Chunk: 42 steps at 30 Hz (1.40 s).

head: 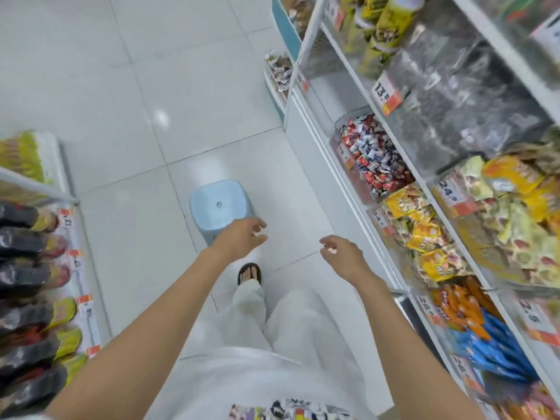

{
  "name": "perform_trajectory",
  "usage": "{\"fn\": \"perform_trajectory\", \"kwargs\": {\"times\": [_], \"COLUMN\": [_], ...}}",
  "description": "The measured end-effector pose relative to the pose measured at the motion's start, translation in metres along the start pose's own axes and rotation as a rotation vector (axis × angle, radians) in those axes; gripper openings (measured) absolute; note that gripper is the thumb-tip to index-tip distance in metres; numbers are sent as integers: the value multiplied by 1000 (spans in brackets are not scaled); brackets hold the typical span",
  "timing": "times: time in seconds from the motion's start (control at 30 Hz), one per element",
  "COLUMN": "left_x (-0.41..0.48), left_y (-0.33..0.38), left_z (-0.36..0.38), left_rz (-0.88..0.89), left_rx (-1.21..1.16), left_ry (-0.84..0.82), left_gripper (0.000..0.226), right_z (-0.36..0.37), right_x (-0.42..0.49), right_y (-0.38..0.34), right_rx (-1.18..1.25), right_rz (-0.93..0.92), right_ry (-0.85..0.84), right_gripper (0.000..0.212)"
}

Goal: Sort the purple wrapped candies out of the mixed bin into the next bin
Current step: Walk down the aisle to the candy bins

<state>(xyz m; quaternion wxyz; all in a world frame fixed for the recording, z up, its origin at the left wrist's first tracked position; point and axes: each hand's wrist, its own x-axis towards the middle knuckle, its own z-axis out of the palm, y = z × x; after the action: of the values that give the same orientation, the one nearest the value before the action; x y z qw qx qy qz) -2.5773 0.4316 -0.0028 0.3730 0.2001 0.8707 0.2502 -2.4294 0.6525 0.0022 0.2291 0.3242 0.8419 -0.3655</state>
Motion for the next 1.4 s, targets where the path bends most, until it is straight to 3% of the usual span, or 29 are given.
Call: {"fn": "perform_trajectory", "kwargs": {"times": [0.33, 0.53, 0.83, 1.03, 1.17, 1.4], "left_x": [179, 281, 399, 469, 502, 588], "left_y": [107, 158, 193, 185, 177, 124], "left_z": [-57, -61, -72, -62, -46, 44], "left_rz": [163, 336, 431, 635, 847, 1338], "left_rx": [60, 242, 437, 646, 723, 740], "left_ry": [-147, -259, -508, -649, -572, -204], "left_gripper": [25, 26, 28, 29, 33, 69], "right_z": [-85, -117, -116, -90, -63, 2], "right_x": [118, 192, 254, 304, 342, 412], "right_y": [-15, -2, -12, -22, -16, 56], "right_rx": [286, 348, 524, 603, 511, 205], "right_rz": [134, 191, 362, 495, 519, 458], "right_ry": [136, 272, 343, 501, 634, 1031], "right_gripper": [32, 34, 31, 32, 38, 66]}}
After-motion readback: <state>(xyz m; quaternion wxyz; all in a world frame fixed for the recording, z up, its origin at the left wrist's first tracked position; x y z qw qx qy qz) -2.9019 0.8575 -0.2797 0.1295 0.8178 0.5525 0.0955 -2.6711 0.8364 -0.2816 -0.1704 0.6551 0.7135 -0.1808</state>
